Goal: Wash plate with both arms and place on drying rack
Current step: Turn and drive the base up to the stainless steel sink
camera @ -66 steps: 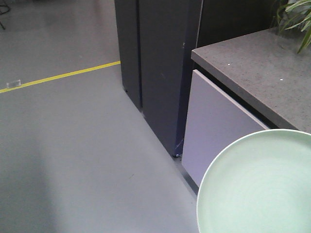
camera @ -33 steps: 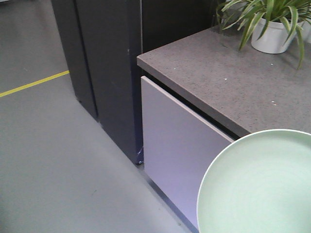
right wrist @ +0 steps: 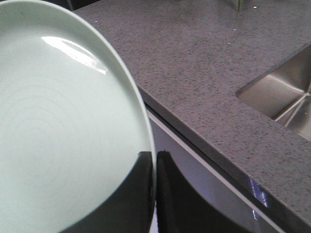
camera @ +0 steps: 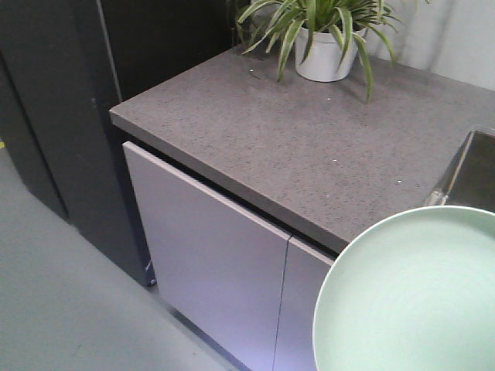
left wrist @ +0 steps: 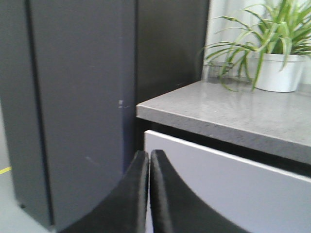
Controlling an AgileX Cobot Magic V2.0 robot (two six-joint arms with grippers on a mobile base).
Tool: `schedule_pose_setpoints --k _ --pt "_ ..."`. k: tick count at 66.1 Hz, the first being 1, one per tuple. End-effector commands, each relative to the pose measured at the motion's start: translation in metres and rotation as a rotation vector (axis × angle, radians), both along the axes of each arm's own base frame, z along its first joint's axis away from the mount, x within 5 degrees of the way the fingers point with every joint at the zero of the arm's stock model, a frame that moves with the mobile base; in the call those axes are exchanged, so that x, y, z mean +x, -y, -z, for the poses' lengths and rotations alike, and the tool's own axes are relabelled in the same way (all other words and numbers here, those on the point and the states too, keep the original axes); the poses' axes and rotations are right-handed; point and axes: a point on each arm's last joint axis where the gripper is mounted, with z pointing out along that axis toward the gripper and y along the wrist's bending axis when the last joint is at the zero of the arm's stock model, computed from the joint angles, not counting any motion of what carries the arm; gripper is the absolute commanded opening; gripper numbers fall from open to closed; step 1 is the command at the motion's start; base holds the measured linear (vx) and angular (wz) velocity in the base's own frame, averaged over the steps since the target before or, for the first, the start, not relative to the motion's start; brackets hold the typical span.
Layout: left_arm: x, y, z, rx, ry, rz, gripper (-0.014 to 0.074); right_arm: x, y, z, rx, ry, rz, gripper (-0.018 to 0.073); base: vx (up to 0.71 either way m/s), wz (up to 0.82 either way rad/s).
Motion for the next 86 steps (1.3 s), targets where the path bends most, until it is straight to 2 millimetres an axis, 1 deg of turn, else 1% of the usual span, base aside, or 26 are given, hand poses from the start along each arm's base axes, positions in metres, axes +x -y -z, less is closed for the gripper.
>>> schedule_pose_setpoints --k 1,86 --pt "-0.001 -0.0012 -0.0022 -0.011 0.073 -0.013 -0.0006 0.0036 0.0004 -0.0124 0.024 0.08 0.019 -0.0005 0.12 -0.46" --pt "-0.001 -0.0012 -0.0022 -0.011 0.073 -0.013 -0.0006 0.0036 0.0004 -0.0124 0.024 0.08 0.019 -0.0005 0.11 -0.44"
